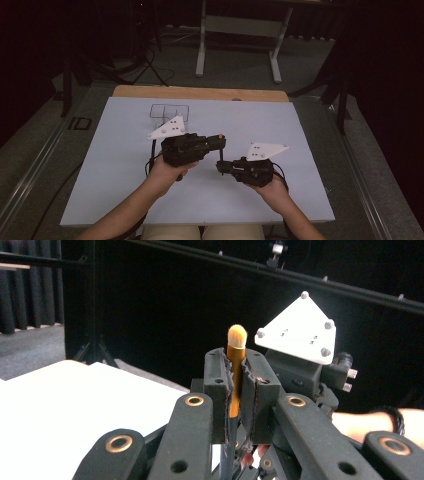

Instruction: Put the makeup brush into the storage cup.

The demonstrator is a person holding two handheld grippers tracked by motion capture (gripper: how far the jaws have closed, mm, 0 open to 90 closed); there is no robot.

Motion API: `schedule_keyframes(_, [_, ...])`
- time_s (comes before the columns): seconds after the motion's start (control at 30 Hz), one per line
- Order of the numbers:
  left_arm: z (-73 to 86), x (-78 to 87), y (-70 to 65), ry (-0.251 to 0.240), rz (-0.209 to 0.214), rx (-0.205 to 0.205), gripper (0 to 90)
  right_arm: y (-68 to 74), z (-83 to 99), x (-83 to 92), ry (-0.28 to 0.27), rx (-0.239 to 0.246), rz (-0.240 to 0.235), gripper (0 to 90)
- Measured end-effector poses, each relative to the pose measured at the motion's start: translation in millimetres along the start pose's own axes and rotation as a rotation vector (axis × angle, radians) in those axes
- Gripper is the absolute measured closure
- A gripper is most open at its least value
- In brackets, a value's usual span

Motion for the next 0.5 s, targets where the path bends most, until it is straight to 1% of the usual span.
schedule_keyframes(0.03, [0.3,0.3,-0.2,0.004,0.005,0.005,83.6,0.1,0.4,-0.2,0.002,-0.001,-0.003,85.2])
schedule_keyframes(0.13, [1.7,0.8,-0.7,0.022,0.007,-0.001,84.0,1.4,1.4,-1.6,0.009,0.004,-0.011,85.1])
schedule_keyframes(0.2, [2.1,1.0,-0.9,0.026,-0.001,-0.008,84.8,1.7,1.9,-2.6,0.011,0.006,-0.013,85.1])
schedule_keyframes(0.23, [2.8,1.2,-0.4,0.037,-0.015,-0.011,84.8,1.8,2.4,-3.1,0.009,0.004,-0.013,85.1])
schedule_keyframes(0.27, [3.1,1.9,0.4,0.035,-0.027,-0.016,85.1,1.4,3.6,-4.5,0.007,-0.001,-0.014,84.3])
schedule_keyframes(0.3, [3.4,2.1,1.0,0.035,-0.034,-0.009,85.3,0.2,3.7,-4.7,-0.001,-0.008,-0.006,83.3])
schedule_keyframes(0.37, [3.7,2.9,2.8,0.037,-0.06,-0.017,85.4,-1.9,2.9,-4.3,-0.012,-0.027,-0.013,72.0])
schedule_keyframes(0.4, [3.7,2.9,2.8,0.037,-0.06,-0.017,85.4,-1.9,2.9,-4.3,-0.012,-0.027,-0.013,72.0])
schedule_keyframes(0.43, [3.4,4.4,4.5,0.035,-0.075,-0.015,85.4,-3.2,2.3,-3.9,-0.018,-0.032,-0.008,68.0])
schedule_keyframes(0.5, [3.1,6.2,6.3,0.036,-0.084,-0.014,85.5,-4.0,0.8,-1.1,-0.024,-0.033,-0.003,61.4])
Point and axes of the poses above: each handheld gripper's, and its own axes: x roughly backward along the jaws, z roughly out of its underside, y roughly to its left, the point moved 7 cm from there along -x, roughly forward along the jaws, and after that the axes turned 9 degrees about z, right-handed, at the moved point
